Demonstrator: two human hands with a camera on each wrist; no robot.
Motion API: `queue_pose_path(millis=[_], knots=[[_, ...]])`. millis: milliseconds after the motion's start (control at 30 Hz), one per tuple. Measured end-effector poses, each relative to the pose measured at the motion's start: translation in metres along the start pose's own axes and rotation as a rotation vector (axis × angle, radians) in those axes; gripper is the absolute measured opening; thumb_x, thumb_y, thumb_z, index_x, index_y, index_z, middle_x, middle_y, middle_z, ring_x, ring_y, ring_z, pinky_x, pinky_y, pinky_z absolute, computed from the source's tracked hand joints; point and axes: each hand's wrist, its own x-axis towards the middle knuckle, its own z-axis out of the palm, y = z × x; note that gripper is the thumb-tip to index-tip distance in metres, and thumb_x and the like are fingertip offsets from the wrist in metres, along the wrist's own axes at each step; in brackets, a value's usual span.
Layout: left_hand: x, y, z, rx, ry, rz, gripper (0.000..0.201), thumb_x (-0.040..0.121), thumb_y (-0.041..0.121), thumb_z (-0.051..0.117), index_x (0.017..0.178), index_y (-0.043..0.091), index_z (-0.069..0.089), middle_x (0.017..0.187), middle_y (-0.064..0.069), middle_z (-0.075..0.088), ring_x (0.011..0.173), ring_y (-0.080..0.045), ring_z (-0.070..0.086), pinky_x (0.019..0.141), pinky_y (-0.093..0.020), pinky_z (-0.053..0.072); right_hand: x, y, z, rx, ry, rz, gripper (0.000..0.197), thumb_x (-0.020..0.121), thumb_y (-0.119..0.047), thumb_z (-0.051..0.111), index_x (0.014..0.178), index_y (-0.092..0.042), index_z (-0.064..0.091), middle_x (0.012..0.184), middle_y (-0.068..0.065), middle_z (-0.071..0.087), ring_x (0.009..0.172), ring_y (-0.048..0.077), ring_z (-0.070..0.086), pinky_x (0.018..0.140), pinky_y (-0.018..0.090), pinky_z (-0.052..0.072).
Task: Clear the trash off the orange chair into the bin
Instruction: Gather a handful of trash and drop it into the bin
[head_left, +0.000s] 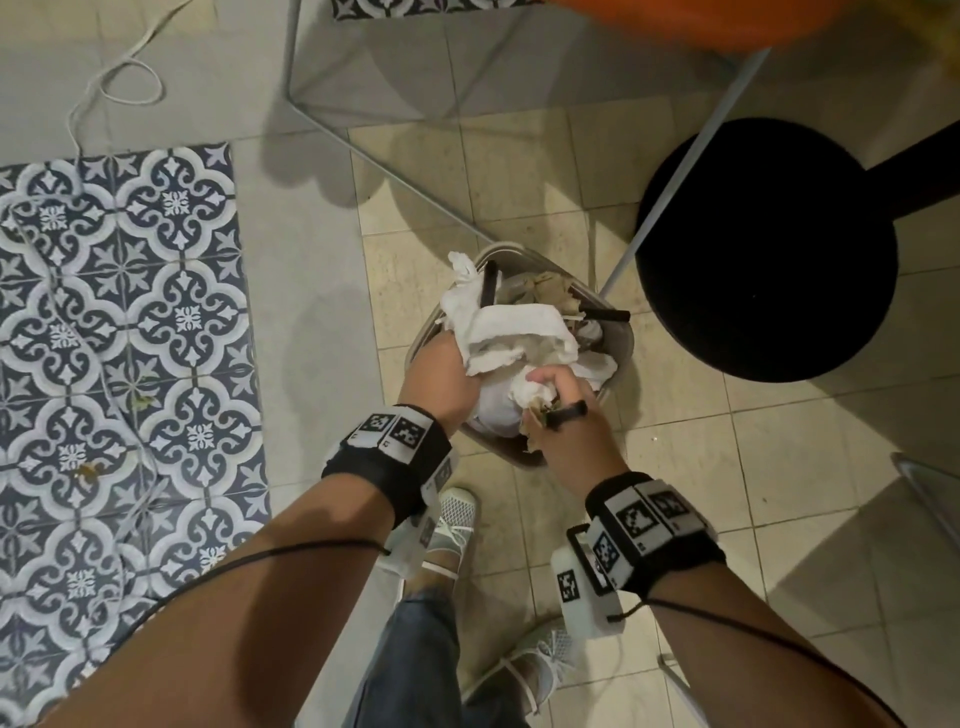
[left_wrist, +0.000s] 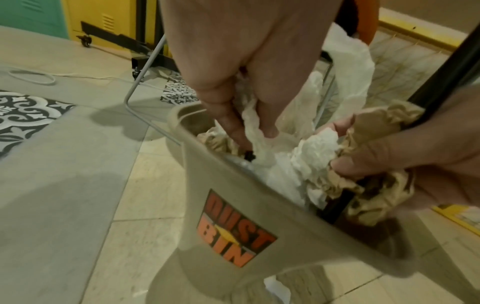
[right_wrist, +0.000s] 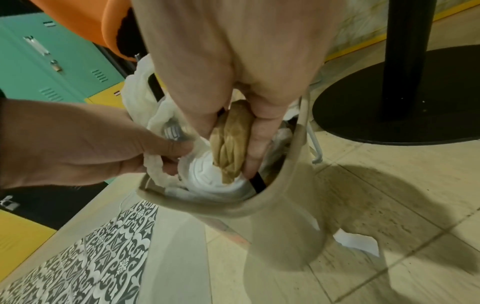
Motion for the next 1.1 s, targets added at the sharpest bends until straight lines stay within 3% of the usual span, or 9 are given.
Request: queue_pose_path(millis=[67,167,300,433,567,667,767,967,1100], knots=[[0.000,0.001,-0.001,-0.005,0.027,-0.027,0.026,0.091,0.018,0.051,0.113,0.008,0.062,0.111,-0.015,0.065,0.102,-0.032,0.060,0.074,-0.027,0.039,0.009,-0.004,-0.003,0.007,-0.005,0.056,0.032,0.087,-0.006,0.058,0.113,-0.025,0.054,0.120,0.004,0.050,0.097,0.018,0.055,0.061,0.009,0.048],[-0.003,0.010,-0.007,-0.059,0.102,0.004,0.031,0.088,0.018,0.056,0.118,0.008,0.058,0.114,-0.015,0.064,0.104,-0.032,0.059,0.075,-0.023,0.035,0.022,-0.016,-0.019,0.088,0.025,0.163,0.033,0.086,-0.007,0.060,0.115,-0.024,0.057,0.112,0.001,0.061,0.101,0.017,0.059,0.085,0.026,0.052],[-0.009,0.013,-0.008,-0.087,0.124,0.043,0.035,0.086,0.012,0.057,0.121,0.006,0.054,0.118,-0.017,0.060,0.107,-0.033,0.057,0.082,-0.032,0.044,0.024,-0.021,-0.024,0.114,-0.061,0.210,0.030,0.087,-0.007,0.060,0.112,-0.023,0.056,0.097,-0.005,0.060,0.087,0.011,0.058,0.074,0.021,0.046],[-0.007,-0.001,0.006,-0.020,0.008,0.013,0.039,0.086,0.019,0.059,0.124,0.012,0.051,0.119,-0.010,0.057,0.107,-0.026,0.056,0.080,-0.026,0.040,0.024,-0.008,-0.002,-0.046,-0.071,0.229,0.041,0.087,-0.011,0.063,0.125,-0.010,0.047,0.120,0.003,0.055,0.115,0.024,0.053,0.093,0.024,0.040],[0.007,-0.014,0.020,0.137,-0.107,-0.054,0.027,0.091,0.018,0.051,0.113,0.005,0.058,0.111,-0.014,0.063,0.102,-0.031,0.060,0.077,-0.030,0.041,0.030,0.004,0.016,-0.377,-0.175,0.169,0.044,0.093,-0.008,0.053,0.135,-0.006,0.040,0.143,0.011,0.041,0.133,0.025,0.040,0.111,0.029,0.030],[0.023,-0.015,0.026,0.257,-0.146,-0.121,0.027,0.091,0.015,0.052,0.113,0.003,0.060,0.114,-0.015,0.063,0.106,-0.032,0.059,0.083,-0.033,0.044,0.038,0.006,0.026,-0.491,-0.158,0.125,0.039,0.094,-0.011,0.046,0.133,-0.010,0.046,0.140,0.012,0.044,0.128,0.026,0.044,0.108,0.030,0.032],[0.034,-0.012,0.024,0.330,-0.188,-0.214,0.034,0.091,0.013,0.052,0.122,0.001,0.055,0.124,-0.017,0.058,0.114,-0.032,0.055,0.095,-0.035,0.044,0.038,0.009,0.027,-0.513,-0.178,0.057,0.045,0.089,-0.009,0.054,0.132,-0.020,0.049,0.141,0.012,0.038,0.122,0.029,0.049,0.104,0.032,0.036],[0.021,-0.002,0.010,0.290,-0.190,-0.208,0.032,0.089,0.017,0.054,0.117,0.003,0.057,0.118,-0.017,0.061,0.109,-0.033,0.057,0.085,-0.033,0.044,0.021,0.012,0.017,-0.407,-0.194,0.012,0.054,0.070,-0.027,0.070,0.121,-0.022,0.052,0.123,0.007,0.054,0.113,0.024,0.055,0.096,0.032,0.046],[0.007,0.004,-0.007,0.131,-0.110,-0.168,0.035,0.078,0.019,0.068,0.109,0.004,0.062,0.106,-0.012,0.065,0.098,-0.026,0.060,0.074,-0.029,0.042,0.002,0.008,0.005,-0.286,-0.097,-0.001,0.067,0.068,-0.035,0.077,0.125,-0.016,0.049,0.128,0.008,0.047,0.116,0.025,0.052,0.093,0.038,0.049]])
